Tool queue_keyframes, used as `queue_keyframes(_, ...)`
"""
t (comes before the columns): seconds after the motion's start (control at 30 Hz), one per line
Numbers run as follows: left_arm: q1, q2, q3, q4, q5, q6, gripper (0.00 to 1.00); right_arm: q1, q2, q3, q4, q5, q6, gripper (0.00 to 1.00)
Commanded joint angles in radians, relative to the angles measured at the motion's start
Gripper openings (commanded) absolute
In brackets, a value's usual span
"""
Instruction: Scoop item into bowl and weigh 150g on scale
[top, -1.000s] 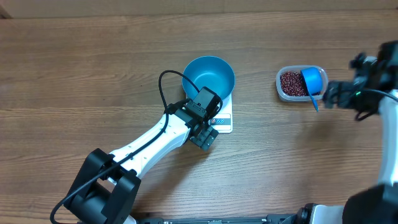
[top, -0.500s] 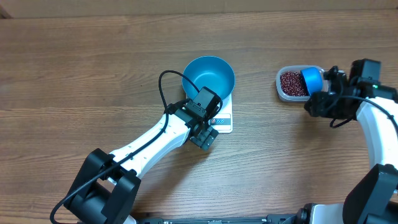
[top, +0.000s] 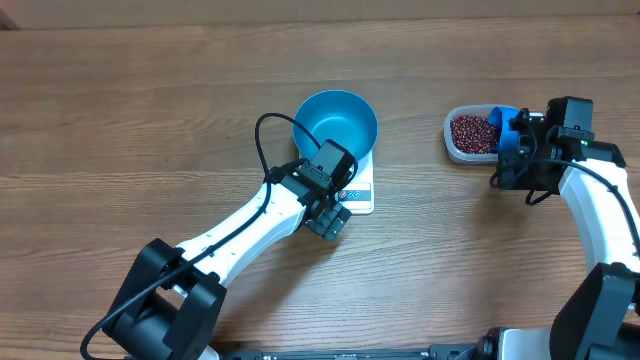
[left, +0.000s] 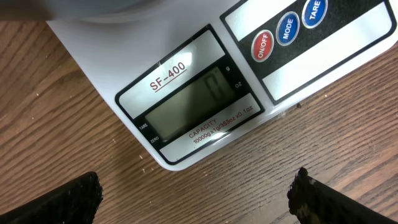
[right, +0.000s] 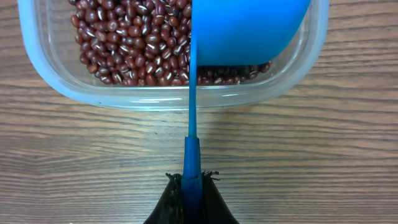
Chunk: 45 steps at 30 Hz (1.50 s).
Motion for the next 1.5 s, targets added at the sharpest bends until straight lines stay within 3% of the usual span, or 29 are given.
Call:
queue_keyframes(0.0,-0.006,0.008,-0.002,0.004,-0.009,0.023,0.99,0.022,-0.011,0.012,0.021,0.063,-0.038,0.04)
queue_keyframes(0.2,-0.006,0.008,-0.002,0.006,-0.009,0.023,1.00,0.060,-0.011,0.174,-0.078,0.156,-0.142,0.04)
queue_keyframes(0.5,-0.006,0.008,-0.002,0.003,-0.009,0.022,1.00,0.101,0.072,0.174,-0.145,0.243,-0.249,0.04)
queue_keyframes(0.77,-0.006,0.008,-0.002,0.002,-0.009,0.022,0.99,0.108,0.166,0.176,-0.154,0.048,-0.165,0.04)
queue_keyframes(1.2,-0.006,0.008,-0.002,0.003,-0.009,0.022,1.00,0.108,0.166,0.209,-0.222,-0.014,-0.194,0.03)
queue_keyframes(1.47,-0.006,0.008,-0.002,0.003,-0.009,0.022,1.00,0.103,0.195,0.234,-0.277,-0.082,-0.135,0.03)
